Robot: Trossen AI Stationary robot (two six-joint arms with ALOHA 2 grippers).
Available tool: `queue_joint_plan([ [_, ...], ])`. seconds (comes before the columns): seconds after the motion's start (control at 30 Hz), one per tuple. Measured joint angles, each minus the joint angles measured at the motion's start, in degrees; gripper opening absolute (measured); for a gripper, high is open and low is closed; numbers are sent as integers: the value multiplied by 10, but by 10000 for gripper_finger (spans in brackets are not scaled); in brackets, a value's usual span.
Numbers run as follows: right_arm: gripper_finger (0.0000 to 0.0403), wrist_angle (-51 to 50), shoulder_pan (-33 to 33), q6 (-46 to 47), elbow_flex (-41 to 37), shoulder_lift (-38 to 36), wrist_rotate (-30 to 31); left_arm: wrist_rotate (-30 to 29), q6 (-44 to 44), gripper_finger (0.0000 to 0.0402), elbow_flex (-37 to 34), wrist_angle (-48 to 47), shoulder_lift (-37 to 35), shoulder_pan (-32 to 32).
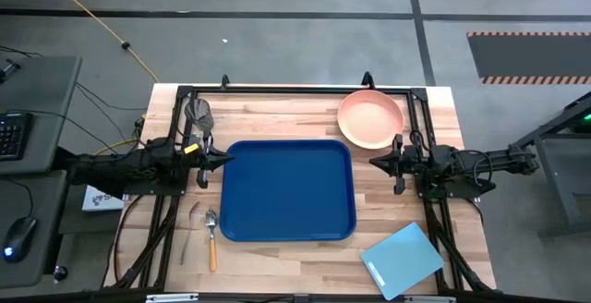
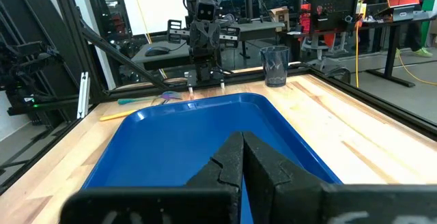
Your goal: Pick and place plate/cup/fork/spoon on tray
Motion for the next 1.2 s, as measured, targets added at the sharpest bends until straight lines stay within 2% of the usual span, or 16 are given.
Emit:
queue_joint_plan([
  [0.3,0,0,0,0,0,0,0,0,0,0,0,2,0,0],
  [0.43,0,0,0,0,0,0,0,-13,-1,0,0,31,0,0],
  [0.5,0,0,0,0,0,0,0,-23,-6,0,0,87,0,0],
  [0.63,0,0,0,0,0,0,0,-64,-6,0,0,271,2,0],
  [0.7,0,0,0,0,0,0,0,-123,-12,0,1,366,10,0],
  [0.77,0,0,0,0,0,0,0,-198,-51,0,14,393,31,0],
  [0.8,0,0,0,0,0,0,0,-219,-68,0,28,368,49,0],
  [0.87,0,0,0,0,0,0,0,-220,-77,0,67,285,104,0],
  [0.93,0,0,0,0,0,0,0,-218,-104,1,115,210,187,0],
  [1.1,0,0,0,0,0,0,0,-218,-179,23,260,109,390,12],
  [1.2,0,0,0,0,0,0,0,-173,-176,56,372,-71,472,40],
])
